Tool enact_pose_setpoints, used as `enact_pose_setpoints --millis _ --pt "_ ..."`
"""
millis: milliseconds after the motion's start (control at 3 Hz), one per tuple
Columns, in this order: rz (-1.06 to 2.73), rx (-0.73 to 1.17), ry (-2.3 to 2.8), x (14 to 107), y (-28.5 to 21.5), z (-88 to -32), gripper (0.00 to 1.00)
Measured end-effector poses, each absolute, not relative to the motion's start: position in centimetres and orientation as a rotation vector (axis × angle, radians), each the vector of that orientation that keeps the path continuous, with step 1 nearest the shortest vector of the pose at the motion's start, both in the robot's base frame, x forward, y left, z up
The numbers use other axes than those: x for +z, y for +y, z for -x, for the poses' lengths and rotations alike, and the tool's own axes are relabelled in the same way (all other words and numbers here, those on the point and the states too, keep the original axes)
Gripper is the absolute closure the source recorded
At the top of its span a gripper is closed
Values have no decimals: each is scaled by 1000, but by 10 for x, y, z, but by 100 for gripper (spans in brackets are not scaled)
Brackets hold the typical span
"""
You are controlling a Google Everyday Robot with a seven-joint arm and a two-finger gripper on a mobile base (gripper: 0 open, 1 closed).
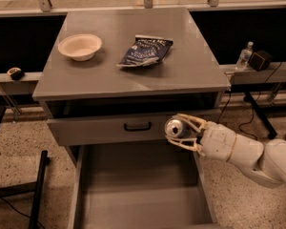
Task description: Pick redbull can from middle drawer and place on counter
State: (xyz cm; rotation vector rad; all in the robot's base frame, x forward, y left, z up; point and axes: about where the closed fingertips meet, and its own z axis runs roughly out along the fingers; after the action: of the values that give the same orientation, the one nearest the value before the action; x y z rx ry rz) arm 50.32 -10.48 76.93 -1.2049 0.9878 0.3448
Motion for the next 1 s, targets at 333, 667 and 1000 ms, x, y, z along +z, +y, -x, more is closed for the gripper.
enact_pose_setpoints --millis 333,667,1000 --pt "1069 367 1031 793 -126 -521 100" --pt "1058 370 1031 796 -128 -523 100" --pt "835 405 976 827 -139 -533 100"
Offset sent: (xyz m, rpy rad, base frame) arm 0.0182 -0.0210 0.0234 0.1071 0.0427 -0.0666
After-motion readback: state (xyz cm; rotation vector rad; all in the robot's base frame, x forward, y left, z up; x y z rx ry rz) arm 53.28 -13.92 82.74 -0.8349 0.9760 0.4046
